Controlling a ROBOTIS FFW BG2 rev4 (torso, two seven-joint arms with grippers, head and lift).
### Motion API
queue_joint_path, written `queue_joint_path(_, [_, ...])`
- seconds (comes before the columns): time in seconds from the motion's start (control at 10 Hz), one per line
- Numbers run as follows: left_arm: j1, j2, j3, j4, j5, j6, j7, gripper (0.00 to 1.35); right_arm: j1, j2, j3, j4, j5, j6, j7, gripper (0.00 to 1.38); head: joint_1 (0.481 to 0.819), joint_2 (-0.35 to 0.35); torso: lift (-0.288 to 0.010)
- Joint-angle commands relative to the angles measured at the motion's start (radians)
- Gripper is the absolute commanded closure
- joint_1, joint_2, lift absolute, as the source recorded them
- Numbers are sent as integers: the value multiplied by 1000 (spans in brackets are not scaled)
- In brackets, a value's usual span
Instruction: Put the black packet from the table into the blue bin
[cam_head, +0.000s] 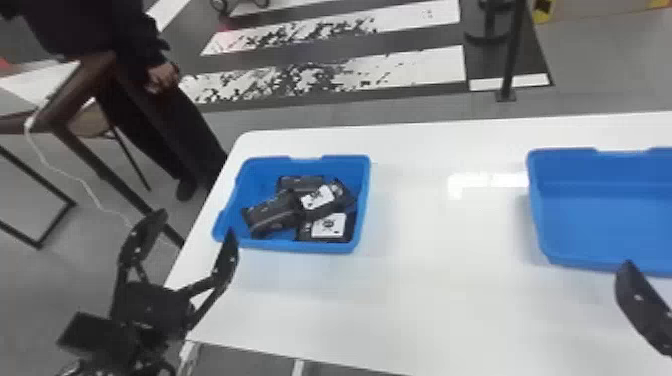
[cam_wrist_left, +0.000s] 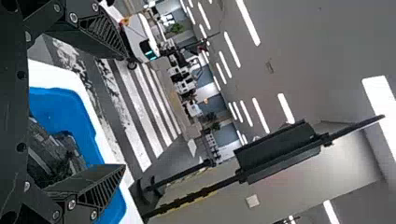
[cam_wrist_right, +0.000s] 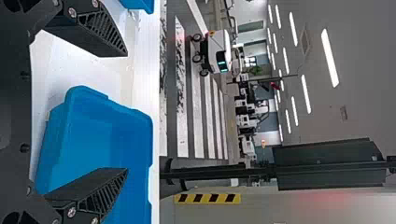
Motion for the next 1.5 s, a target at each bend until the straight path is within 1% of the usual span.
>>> queue_joint_path(0.0, [50, -10, -81, -2, 88, -23, 52, 202, 1, 2, 0, -2, 1, 0, 0, 137, 695, 289, -110])
queue_joint_path(0.1, [70, -10, -134, -2, 127, -38, 90, 202, 1, 2, 0, -2, 3, 0, 1, 137, 695, 280, -110])
queue_joint_path(0.3, [84, -10, -180, -2, 159, -50, 124, 202, 6, 5, 0, -5, 5, 2, 0, 137, 695, 250, -110])
queue_joint_path(0.5, [82, -10, -184, -2, 161, -50, 125, 202, 6, 5, 0, -10, 9, 2, 1, 137, 695, 231, -110])
queue_joint_path(0.7, [79, -10, -190, -2, 165, -50, 125, 202, 1, 5, 0, -10, 9, 0, 1, 137, 695, 227, -110])
queue_joint_path(1.0, [77, -10, -220, -2, 197, -31, 125, 203, 1, 8, 0, -15, 13, 0, 1, 137, 695, 213, -110])
queue_joint_path(1.4, [74, -10, -220, 5, 221, -18, 125, 203, -4, 8, 0, -12, 13, -20, 0, 137, 695, 210, -110])
